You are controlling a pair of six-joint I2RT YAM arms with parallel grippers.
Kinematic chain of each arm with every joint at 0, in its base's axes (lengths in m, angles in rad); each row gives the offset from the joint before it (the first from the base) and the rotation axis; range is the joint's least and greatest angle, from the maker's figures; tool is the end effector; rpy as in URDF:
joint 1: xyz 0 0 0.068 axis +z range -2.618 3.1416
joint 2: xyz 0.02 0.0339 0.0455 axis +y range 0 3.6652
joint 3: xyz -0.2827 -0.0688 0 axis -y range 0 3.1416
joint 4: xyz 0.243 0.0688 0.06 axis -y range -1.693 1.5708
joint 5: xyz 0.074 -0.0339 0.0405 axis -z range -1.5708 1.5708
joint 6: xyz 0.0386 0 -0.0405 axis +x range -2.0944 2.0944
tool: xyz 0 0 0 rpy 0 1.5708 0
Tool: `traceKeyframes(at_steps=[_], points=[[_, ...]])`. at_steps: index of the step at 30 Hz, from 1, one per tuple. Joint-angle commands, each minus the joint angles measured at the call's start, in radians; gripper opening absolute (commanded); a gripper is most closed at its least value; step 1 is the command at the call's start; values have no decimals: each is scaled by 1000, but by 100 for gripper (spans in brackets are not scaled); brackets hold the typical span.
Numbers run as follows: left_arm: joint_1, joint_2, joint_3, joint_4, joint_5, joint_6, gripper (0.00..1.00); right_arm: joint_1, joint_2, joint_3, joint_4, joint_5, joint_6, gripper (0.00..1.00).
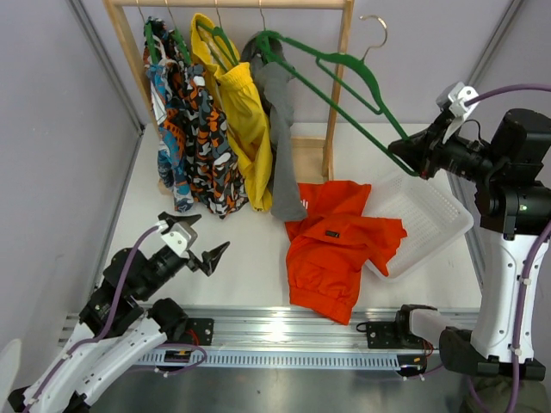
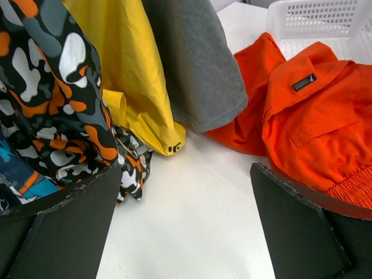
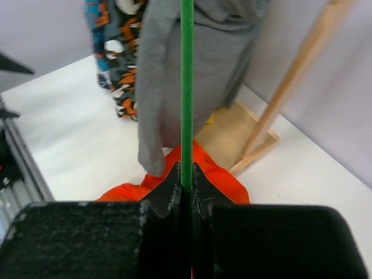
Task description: Remove the shorts from the hanger
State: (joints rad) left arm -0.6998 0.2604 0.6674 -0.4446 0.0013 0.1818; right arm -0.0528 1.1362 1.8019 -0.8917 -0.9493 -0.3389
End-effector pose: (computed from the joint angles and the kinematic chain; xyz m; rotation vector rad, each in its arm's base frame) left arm 0.0449 -0.0379 0.3333 0.6934 1.4675 -0.4014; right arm 0.1505 0.0235 0.5456 -0.8785 1.4946 0.5601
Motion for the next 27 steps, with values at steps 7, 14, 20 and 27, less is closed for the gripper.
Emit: traceKeyframes(at_steps=[7,14,20,27], points=[[-1,-43,-101,93,-9,-42,99,125,57,27,102,443,67,0],[-1,-47,-117,103,-9,-47,99,324,172,34,161,792,87,0],[-1,-55,-129,104,23,-48,99,341,257,94,270,873,116,0],[-1,-44,-135,110,28,-45,99,346,414,227,287,868,146,0]])
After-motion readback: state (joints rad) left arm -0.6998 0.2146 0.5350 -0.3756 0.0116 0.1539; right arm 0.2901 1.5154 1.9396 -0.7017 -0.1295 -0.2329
